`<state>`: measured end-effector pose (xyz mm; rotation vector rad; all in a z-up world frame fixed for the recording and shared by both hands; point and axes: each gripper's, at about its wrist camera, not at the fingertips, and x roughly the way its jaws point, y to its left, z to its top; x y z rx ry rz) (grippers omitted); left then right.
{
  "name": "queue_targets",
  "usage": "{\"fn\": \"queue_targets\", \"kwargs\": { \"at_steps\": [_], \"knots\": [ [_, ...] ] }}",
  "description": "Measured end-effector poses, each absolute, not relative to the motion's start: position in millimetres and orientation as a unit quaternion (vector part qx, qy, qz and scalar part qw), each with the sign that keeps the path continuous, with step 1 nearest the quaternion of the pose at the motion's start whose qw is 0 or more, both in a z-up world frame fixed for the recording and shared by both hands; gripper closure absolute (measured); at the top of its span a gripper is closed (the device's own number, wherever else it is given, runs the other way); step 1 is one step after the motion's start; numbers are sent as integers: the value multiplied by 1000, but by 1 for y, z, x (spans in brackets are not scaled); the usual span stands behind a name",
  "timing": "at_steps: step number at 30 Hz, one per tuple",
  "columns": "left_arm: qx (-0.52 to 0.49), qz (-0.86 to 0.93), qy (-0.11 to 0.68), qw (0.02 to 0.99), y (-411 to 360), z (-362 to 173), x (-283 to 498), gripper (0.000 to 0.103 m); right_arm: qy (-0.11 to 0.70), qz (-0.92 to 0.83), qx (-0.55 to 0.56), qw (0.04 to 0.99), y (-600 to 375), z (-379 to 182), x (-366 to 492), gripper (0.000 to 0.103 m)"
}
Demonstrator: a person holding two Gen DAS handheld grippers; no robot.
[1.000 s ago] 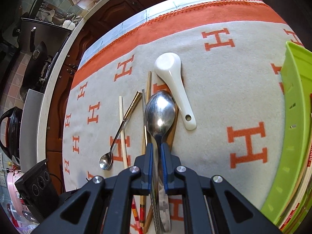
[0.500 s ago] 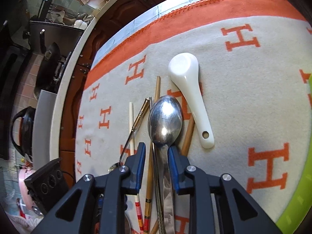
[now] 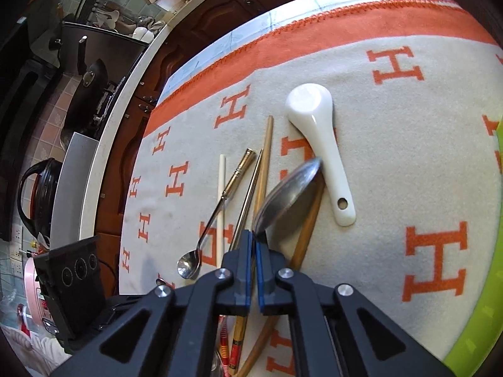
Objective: Organize utensils
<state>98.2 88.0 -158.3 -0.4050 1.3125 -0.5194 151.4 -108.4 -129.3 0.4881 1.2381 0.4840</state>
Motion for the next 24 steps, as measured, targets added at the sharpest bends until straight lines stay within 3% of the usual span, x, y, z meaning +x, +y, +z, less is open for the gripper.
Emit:
{"fn": "queue_targets", "kwargs": {
  "at_steps": [16,24],
  "knots": [
    [-151,-230,536,798,97,-72,83,101,478,236,200,822,-139,-41,123,101],
    [-123,-266,503,813,56,-27,71,101,445,220,190,847,-186,-4,86,101]
  ]
}}
